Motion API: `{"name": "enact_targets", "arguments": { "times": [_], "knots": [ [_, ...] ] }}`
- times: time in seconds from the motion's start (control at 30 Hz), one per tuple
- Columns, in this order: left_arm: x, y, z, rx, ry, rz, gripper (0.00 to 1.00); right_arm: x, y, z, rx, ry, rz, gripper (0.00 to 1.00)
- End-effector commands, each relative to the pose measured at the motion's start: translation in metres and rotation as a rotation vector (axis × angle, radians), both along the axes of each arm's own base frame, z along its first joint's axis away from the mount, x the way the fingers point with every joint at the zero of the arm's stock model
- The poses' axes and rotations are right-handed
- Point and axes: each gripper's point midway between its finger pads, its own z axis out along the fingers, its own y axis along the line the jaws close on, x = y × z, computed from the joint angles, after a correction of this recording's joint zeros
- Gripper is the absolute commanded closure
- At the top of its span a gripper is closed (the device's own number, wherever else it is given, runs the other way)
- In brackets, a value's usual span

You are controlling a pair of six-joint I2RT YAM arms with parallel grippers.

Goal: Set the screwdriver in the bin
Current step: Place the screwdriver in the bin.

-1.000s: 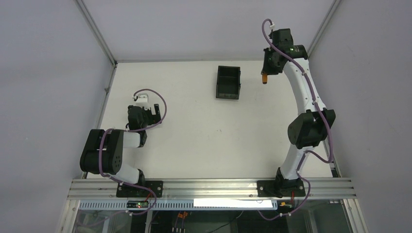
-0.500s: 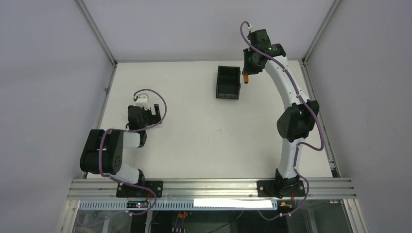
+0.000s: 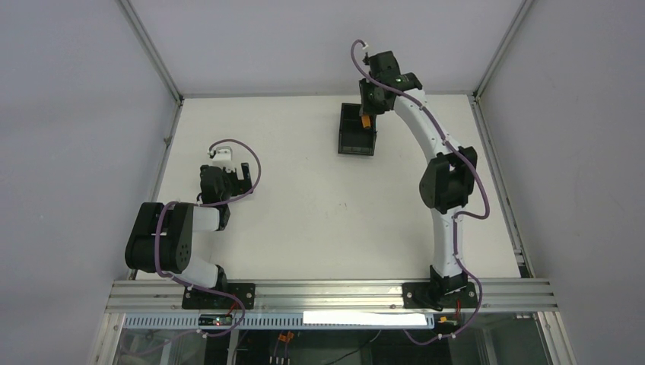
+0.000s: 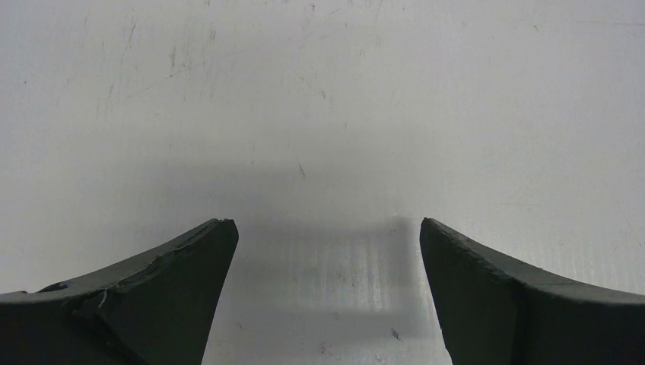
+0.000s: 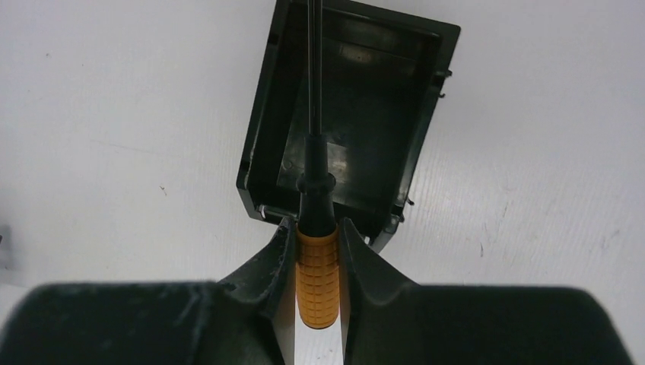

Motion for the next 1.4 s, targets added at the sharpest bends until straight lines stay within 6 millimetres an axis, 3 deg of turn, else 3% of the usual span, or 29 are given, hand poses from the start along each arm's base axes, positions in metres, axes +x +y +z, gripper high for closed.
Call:
{"name": "enact_targets", "arguments": {
  "times": [0.0,0.53,0.87,1.03,1.13,1.37],
  "knots": [
    [0.009,-0.001,0.016,-0.007,-0.054,-0.003,0.01,0.026,0.025,0.014,0.033,-0.127,0.109,0.99],
    [0.009,-0.001,0.016,-0.007,-0.053,-0.002,0.01,0.042,0.031,-0.073,-0.033,-0.121,0.163,0.98],
    [0.01,-0.001,0.017,-0.007,-0.054,-0.003,0.01,0.035,0.025,-0.112,-0.11,-0.067,0.134,0.82],
    [0.009,-0.001,0.016,-0.007,-0.054,-0.003,0.01,0.03,0.024,-0.102,-0.118,-0.093,0.12,0.67],
    [0.009,-0.001,0.016,-0.007,-0.053,-0.002,0.01,0.03,0.023,-0.081,-0.105,-0.123,0.103,0.6],
    [0.009,-0.001,0.016,-0.006,-0.053,-0.002,0.01,0.029,0.018,-0.03,-0.085,-0.178,0.052,0.54]
  ]
}}
